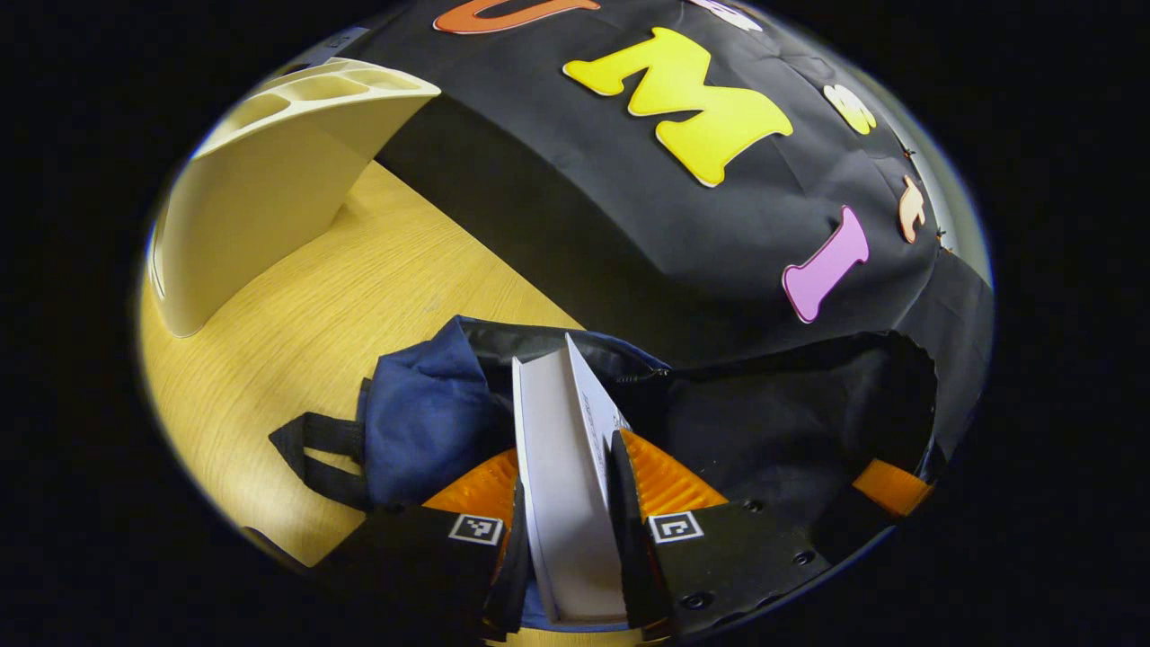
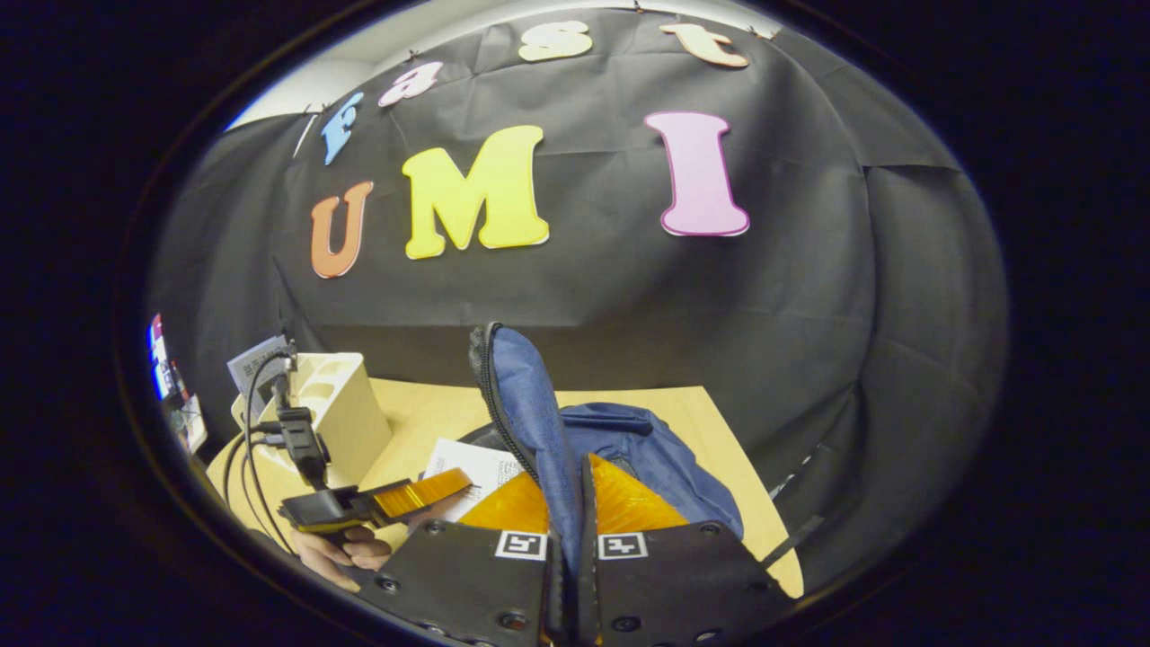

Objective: Open the schoolbag, grab two books from the bookshelf and put them into the schoolbag.

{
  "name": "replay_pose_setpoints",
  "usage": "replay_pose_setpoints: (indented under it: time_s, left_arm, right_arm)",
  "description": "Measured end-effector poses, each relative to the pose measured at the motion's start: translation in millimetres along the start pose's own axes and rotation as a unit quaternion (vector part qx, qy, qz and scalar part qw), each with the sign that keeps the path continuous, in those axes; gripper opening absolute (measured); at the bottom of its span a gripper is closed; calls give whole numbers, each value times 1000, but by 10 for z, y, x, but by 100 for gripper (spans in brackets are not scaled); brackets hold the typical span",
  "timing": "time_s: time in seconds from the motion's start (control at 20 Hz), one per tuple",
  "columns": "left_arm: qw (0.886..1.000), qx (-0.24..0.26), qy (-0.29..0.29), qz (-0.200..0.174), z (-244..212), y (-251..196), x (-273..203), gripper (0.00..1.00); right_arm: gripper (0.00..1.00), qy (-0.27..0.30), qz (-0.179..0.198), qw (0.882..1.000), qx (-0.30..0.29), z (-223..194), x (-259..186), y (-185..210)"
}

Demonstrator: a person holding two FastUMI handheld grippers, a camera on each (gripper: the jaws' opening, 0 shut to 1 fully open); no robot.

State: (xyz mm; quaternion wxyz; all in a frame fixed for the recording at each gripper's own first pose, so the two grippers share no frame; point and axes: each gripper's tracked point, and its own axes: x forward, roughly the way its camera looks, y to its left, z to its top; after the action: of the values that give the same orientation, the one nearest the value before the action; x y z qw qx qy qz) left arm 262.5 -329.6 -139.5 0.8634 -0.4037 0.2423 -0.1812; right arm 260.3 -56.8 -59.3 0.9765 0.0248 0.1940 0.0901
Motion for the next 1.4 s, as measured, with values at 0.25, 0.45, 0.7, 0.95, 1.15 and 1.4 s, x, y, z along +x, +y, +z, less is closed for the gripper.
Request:
replay_pose_setpoints:
  time_s: [0.25, 0.45, 0.7, 0.95, 1.15, 1.4]
  left_arm:
    - [999, -30, -21, 0, -103, -80, 219, 46]
    - [997, -66, -38, 10, -379, -134, 351, 46]
    - [999, -41, -20, 19, -385, -199, 434, 50]
    - [983, 134, 70, 103, -515, 171, 295, 89]
    - [969, 199, 74, 124, -285, 316, 47, 94]
    - [956, 259, 55, 130, 91, 470, -426, 94]
  right_arm:
    - [6, -24, -10, 1000, -13, 109, -65, 58]
    - [6, -26, -8, 999, -18, 97, -23, 119]
    - [6, -20, -12, 1000, -15, 13, 15, 100]
    - [9, -8, -23, 1000, -2, -106, 38, -11]
    - [6, 0, -32, 999, 12, -206, 43, -59]
    - [6, 8, -46, 999, 9, -341, 26, -38]
